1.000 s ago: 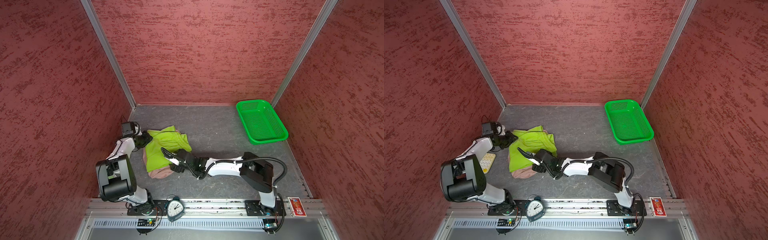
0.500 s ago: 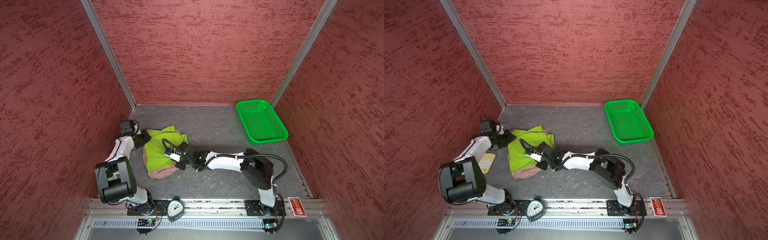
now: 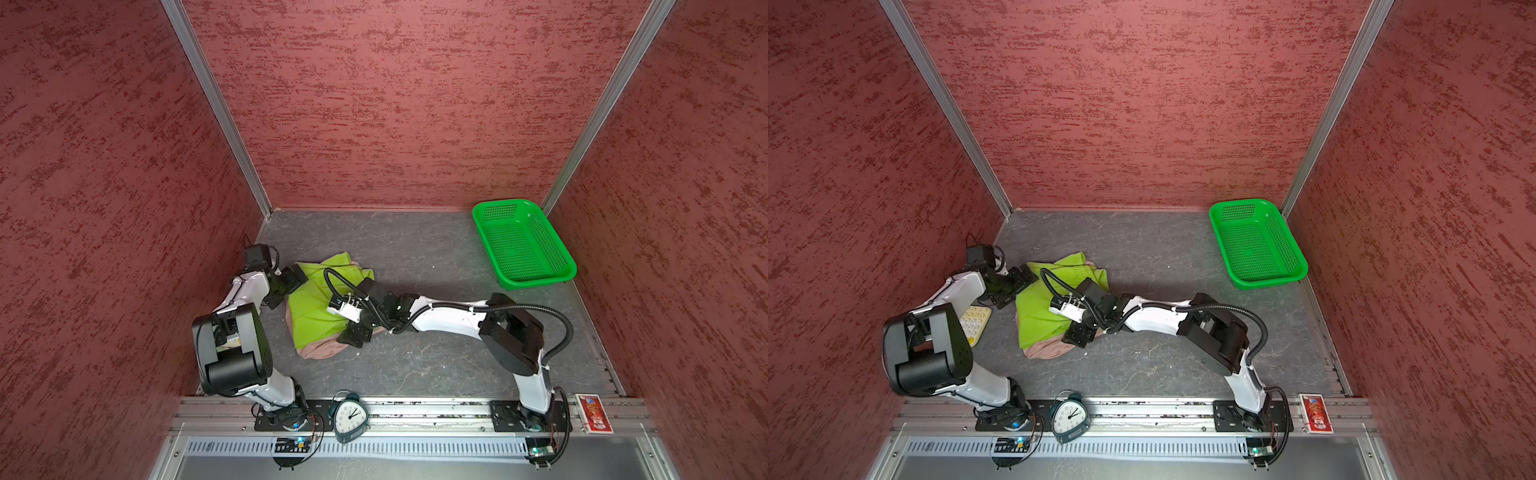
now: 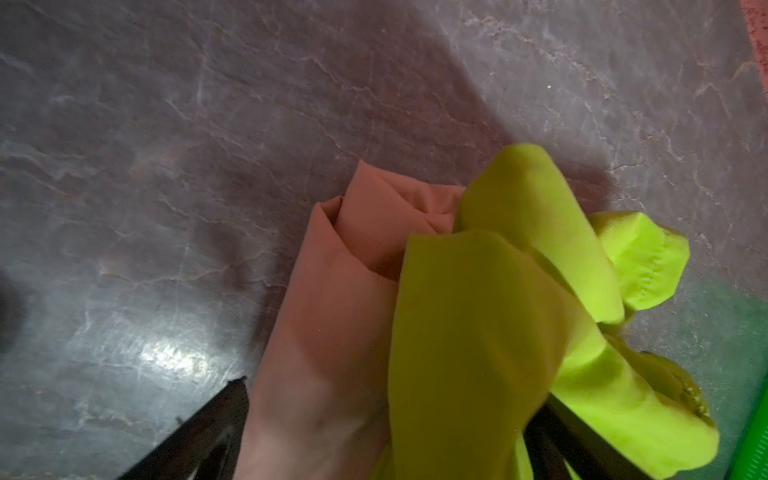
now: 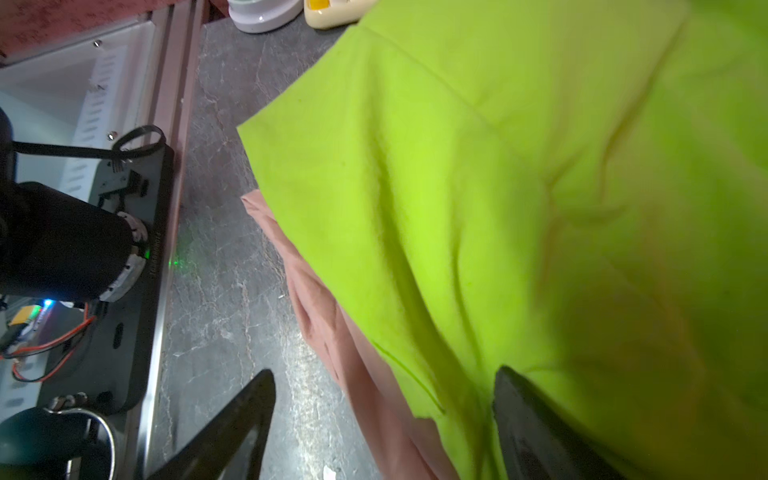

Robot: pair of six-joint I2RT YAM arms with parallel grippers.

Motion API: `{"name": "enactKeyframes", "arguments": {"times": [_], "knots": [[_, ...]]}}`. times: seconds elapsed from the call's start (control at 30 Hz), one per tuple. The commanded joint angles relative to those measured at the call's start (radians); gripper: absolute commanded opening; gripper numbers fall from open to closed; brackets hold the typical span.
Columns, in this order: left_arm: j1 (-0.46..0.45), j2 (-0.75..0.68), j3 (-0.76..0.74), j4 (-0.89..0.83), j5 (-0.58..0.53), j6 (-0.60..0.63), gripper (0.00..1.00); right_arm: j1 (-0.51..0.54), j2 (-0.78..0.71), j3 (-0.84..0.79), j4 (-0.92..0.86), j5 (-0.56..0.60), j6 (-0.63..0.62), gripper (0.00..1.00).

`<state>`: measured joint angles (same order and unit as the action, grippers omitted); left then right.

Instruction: Fold and stack the shorts

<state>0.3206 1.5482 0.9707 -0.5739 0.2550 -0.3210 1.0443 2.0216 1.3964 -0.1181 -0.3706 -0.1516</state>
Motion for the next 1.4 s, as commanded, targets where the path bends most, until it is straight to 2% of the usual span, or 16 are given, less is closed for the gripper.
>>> {"name": "enactKeyframes", "arguments": {"times": [0.0,0.13,0.2,0.4,0.57,0.67,0.77,0.87,1.03,1.2,1.37], "knots": [[0.006,-0.048,0.071,-0.052,-0.042,-0.010,0.99,-0.037,-0.090,-0.034,0.068,-0.069,0.068,0.84],[-0.013,-0.198,0.141,-0.120,-0.094,-0.022,0.99,-0.094,-0.163,-0.090,0.178,-0.136,0.183,0.81],[-0.048,-0.259,0.169,-0.149,-0.086,-0.019,0.99,-0.123,-0.186,-0.125,0.235,-0.150,0.245,0.79],[-0.319,-0.329,0.174,-0.208,-0.072,-0.048,1.00,-0.223,-0.314,-0.312,0.417,-0.104,0.408,0.74],[-0.489,-0.360,-0.015,-0.030,-0.036,-0.178,0.79,-0.309,-0.485,-0.473,0.418,-0.023,0.447,0.74],[-0.540,-0.311,-0.099,0.063,-0.030,-0.235,0.76,-0.340,-0.594,-0.550,0.375,0.033,0.448,0.75],[-0.558,-0.223,-0.129,0.078,-0.015,-0.274,0.74,-0.357,-0.682,-0.616,0.357,0.065,0.459,0.75],[-0.555,-0.165,-0.141,0.044,-0.047,-0.276,0.71,-0.371,-0.744,-0.669,0.354,0.081,0.478,0.76],[-0.506,-0.089,-0.176,0.069,-0.058,-0.259,0.69,-0.395,-0.794,-0.700,0.341,0.082,0.490,0.76],[-0.446,0.046,-0.097,0.050,-0.049,-0.180,0.69,-0.401,-0.820,-0.766,0.454,0.080,0.544,0.76],[-0.366,0.150,0.024,0.046,-0.044,-0.100,0.69,-0.405,-0.792,-0.765,0.493,0.071,0.572,0.77]]}}
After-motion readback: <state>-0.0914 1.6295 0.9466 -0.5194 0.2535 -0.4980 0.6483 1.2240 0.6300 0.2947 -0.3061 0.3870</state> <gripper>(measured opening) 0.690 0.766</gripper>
